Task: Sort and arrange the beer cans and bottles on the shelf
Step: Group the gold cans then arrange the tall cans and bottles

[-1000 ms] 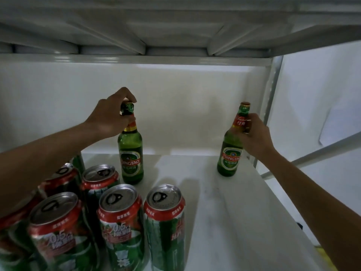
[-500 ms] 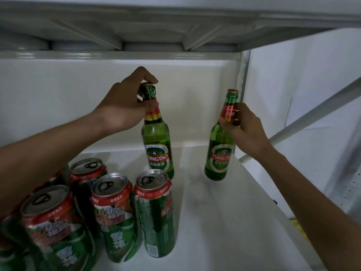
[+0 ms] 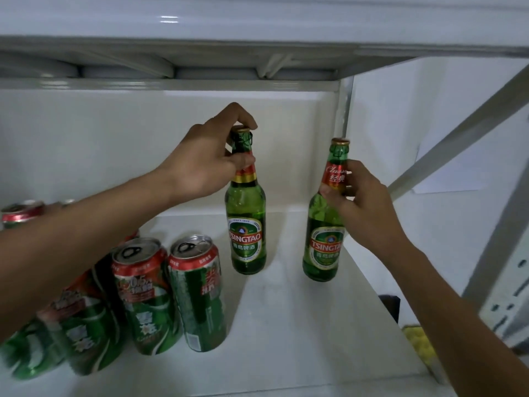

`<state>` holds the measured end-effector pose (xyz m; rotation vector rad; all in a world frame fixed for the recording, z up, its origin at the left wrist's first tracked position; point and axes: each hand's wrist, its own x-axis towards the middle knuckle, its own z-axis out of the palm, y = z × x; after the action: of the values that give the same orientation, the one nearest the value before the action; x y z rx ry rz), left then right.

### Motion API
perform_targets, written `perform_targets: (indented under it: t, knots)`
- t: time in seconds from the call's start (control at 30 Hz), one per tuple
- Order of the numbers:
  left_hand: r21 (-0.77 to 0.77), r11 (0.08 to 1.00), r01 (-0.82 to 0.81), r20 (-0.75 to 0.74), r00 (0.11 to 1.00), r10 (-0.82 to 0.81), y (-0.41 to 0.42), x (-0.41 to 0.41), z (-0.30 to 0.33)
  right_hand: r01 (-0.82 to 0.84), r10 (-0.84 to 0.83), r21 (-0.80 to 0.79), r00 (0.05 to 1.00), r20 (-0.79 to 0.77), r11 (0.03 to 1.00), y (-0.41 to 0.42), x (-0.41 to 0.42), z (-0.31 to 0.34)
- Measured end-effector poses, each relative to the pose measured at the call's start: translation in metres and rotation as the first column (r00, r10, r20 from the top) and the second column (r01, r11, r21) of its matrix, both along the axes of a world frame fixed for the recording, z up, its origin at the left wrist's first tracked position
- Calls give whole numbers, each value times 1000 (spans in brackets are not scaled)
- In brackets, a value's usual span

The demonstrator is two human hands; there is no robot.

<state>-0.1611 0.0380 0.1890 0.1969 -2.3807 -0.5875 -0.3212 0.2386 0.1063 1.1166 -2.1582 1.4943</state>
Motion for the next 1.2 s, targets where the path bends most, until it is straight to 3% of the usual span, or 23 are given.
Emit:
perform_targets:
  t: [0.37, 0.7, 1.2]
  knots:
    - [-17, 995, 100, 13, 995, -100, 51, 10, -7, -9, 10, -22, 1000, 24, 1000, 38, 31, -5]
    - [30, 998, 54, -37, 998, -52, 99, 17, -12, -85, 85, 29, 996, -1, 996, 71, 46, -2]
    - [42, 999, -2, 22, 1000, 1, 114, 13, -34, -120, 112, 113, 991, 79, 986, 71, 49, -10]
